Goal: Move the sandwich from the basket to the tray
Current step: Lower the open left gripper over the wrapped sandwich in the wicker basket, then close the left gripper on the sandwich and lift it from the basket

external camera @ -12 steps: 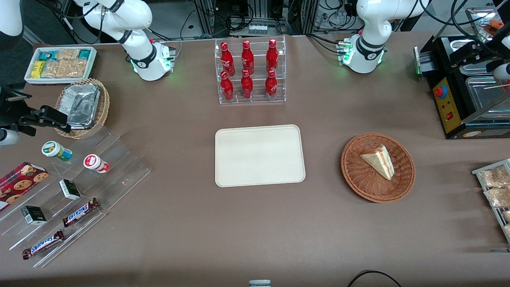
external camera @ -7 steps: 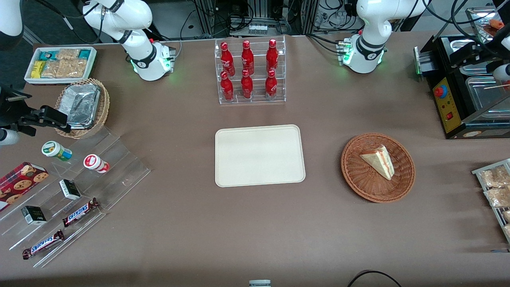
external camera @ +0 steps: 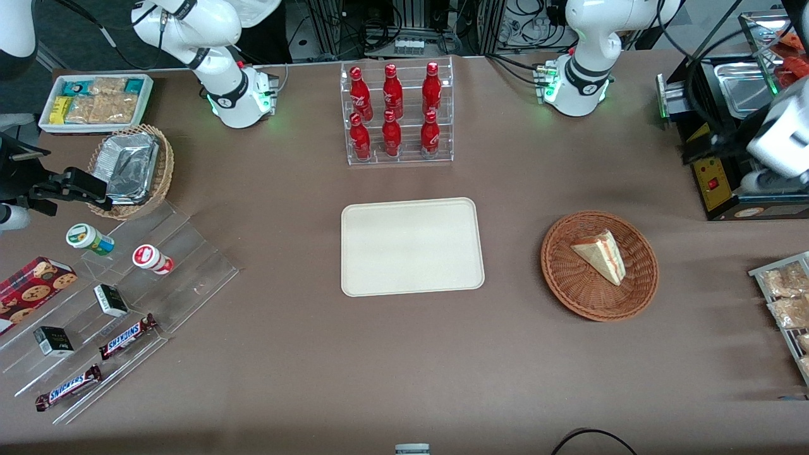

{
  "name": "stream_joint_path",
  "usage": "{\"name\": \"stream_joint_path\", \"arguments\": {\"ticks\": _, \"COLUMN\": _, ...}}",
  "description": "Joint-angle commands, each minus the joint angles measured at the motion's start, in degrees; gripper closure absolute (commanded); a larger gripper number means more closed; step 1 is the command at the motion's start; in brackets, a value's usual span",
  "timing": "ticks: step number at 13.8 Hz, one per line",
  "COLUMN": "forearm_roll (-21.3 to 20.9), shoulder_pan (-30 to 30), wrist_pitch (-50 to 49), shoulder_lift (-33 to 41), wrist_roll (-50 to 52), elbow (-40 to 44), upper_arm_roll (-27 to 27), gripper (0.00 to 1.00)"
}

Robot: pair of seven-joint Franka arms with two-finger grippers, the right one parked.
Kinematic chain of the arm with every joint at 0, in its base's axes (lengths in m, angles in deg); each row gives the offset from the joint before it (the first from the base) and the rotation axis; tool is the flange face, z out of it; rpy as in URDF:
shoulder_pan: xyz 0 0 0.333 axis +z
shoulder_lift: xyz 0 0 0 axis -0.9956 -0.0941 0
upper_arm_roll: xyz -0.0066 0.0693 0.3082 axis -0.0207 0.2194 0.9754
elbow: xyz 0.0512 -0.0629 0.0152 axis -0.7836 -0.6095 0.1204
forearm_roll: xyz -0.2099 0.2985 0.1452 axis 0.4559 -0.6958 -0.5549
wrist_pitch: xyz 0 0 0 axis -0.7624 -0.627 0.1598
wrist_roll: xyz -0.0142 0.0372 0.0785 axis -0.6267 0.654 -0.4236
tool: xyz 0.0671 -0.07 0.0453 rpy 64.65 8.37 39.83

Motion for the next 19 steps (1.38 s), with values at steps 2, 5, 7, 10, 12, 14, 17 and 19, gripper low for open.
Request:
{"name": "stream_joint_path", "arguments": {"ticks": 2, "forearm_roll": 0.8, "shoulder_pan": -0.2, "wrist_pitch": 12.7, "shoulder_lift": 0.5, "wrist_roll": 9.1, "elbow": -10.2, "upper_arm_roll": -0.7, "gripper": 0.00}}
{"name": "stream_joint_path", "arguments": {"ticks": 5, "forearm_roll": 1.5, "shoulder_pan": -1.4, "wrist_pitch": 21.0, "shoulder_lift": -0.7, "wrist_roll": 20.0, "elbow": -15.2, "upper_arm_roll": -1.4, "gripper": 0.00}}
{"name": "stream_joint_path", "arguments": {"ticks": 7, "forearm_roll": 1.6, "shoulder_pan": -2.1, "wrist_pitch": 29.2, "shoulder_lift": -0.6, "wrist_roll": 25.2, "elbow": -21.1, "upper_arm_roll": -1.5, "gripper": 0.00}}
{"name": "stream_joint_path", "arguments": {"ticks": 10, "forearm_roll": 1.5, "shoulder_pan": -4.4, "wrist_pitch": 41.8, "shoulder_lift": -0.8, "wrist_roll": 32.5, "elbow": -29.4, "upper_arm_roll": -1.5, "gripper": 0.00}}
{"name": "stream_joint_path", "arguments": {"ticks": 12, "forearm_roll": 1.5, "shoulder_pan": -4.4, "wrist_pitch": 43.7, "shoulder_lift": -2.0, "wrist_roll": 33.1, "elbow": -30.3, "upper_arm_roll": -1.5, "gripper": 0.00}}
{"name": "stream_joint_path", "arguments": {"ticks": 14, "forearm_roll": 1.3, "shoulder_pan": -4.4, "wrist_pitch": 44.7, "shoulder_lift": -2.8, "wrist_roll": 34.5, "elbow": -30.6, "upper_arm_roll": -1.5, "gripper": 0.00}}
{"name": "stream_joint_path", "arguments": {"ticks": 17, "forearm_roll": 1.2, "shoulder_pan": -4.4, "wrist_pitch": 49.2, "shoulder_lift": -3.4, "wrist_roll": 37.9, "elbow": -33.4, "upper_arm_roll": -1.5, "gripper": 0.00}}
{"name": "stream_joint_path", "arguments": {"ticks": 19, "forearm_roll": 1.1, "shoulder_pan": -4.4, "wrist_pitch": 53.6, "shoulder_lift": -4.6, "wrist_roll": 37.9, "elbow": -36.1, "upper_arm_roll": -1.4, "gripper": 0.00}}
